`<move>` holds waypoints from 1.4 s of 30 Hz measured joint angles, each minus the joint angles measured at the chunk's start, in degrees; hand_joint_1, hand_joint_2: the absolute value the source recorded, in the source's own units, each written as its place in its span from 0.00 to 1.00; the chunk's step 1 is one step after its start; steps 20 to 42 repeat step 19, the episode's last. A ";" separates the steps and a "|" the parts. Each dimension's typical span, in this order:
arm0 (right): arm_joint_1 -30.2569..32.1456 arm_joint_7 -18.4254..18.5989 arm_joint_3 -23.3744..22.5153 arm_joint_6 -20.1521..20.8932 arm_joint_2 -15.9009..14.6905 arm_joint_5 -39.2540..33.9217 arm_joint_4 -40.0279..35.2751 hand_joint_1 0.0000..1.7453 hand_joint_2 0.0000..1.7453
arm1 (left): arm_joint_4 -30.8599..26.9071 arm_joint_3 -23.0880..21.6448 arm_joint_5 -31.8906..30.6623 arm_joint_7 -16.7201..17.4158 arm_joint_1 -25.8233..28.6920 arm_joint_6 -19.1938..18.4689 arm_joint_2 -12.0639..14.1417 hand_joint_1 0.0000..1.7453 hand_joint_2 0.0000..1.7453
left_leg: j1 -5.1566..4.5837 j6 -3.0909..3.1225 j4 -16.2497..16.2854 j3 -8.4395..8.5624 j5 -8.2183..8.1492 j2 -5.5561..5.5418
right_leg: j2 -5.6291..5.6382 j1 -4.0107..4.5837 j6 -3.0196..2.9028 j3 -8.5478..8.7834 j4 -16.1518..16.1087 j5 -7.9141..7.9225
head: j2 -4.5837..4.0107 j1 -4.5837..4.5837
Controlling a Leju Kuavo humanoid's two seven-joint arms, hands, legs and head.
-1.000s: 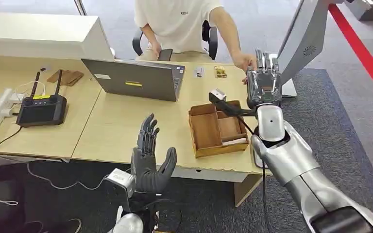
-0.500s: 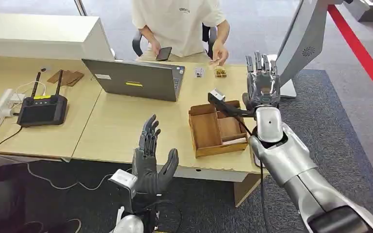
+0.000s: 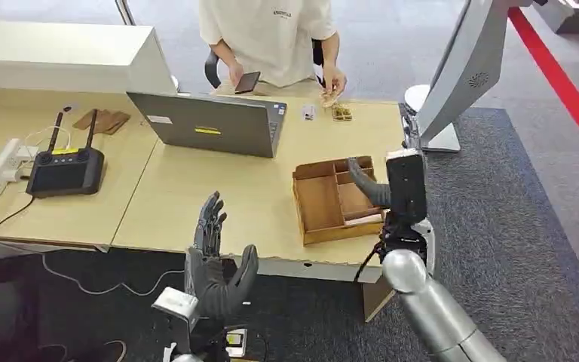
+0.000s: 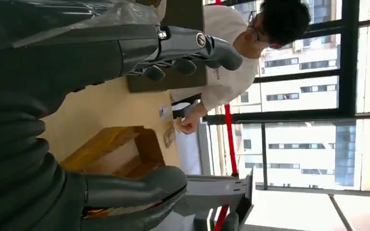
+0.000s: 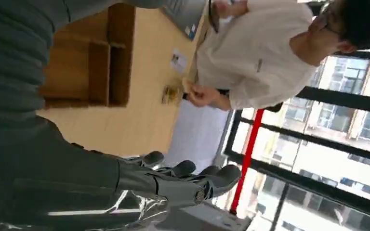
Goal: Pass the card to the sensor for recognition and then transmit it.
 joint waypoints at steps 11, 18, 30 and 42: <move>14.86 -11.56 1.03 0.42 -3.08 -21.58 -21.53 0.00 1.00 | -6.67 6.28 -5.19 -0.70 6.91 0.00 0.11 0.00 1.00 | 0.00 -0.01 -0.02 0.00 0.00 0.01 | 0.01 -0.01 -0.01 0.00 -0.01 -0.01 | 0.00 -0.02; 17.41 -14.61 2.91 0.13 -3.91 -22.19 -29.24 0.00 1.00 | -9.95 8.70 -7.31 -0.76 10.19 0.00 0.00 0.00 1.00 | -0.01 -0.01 -0.02 0.02 0.00 0.02 | 0.01 -0.01 -0.01 0.02 -0.01 0.00 | 0.00 -0.02; 17.58 -14.61 3.08 0.13 -4.06 -22.24 -29.97 0.00 1.00 | -10.29 8.90 -7.35 -0.76 10.39 0.00 0.00 0.00 1.00 | -0.01 -0.01 -0.02 0.02 0.00 0.02 | 0.01 -0.01 -0.01 0.02 -0.01 0.00 | 0.00 -0.02; 17.58 -14.61 3.08 0.13 -4.06 -22.24 -29.97 0.00 1.00 | -10.29 8.90 -7.35 -0.76 10.39 0.00 0.00 0.00 1.00 | -0.01 -0.01 -0.02 0.02 0.00 0.02 | 0.01 -0.01 -0.01 0.02 -0.01 0.00 | 0.00 -0.02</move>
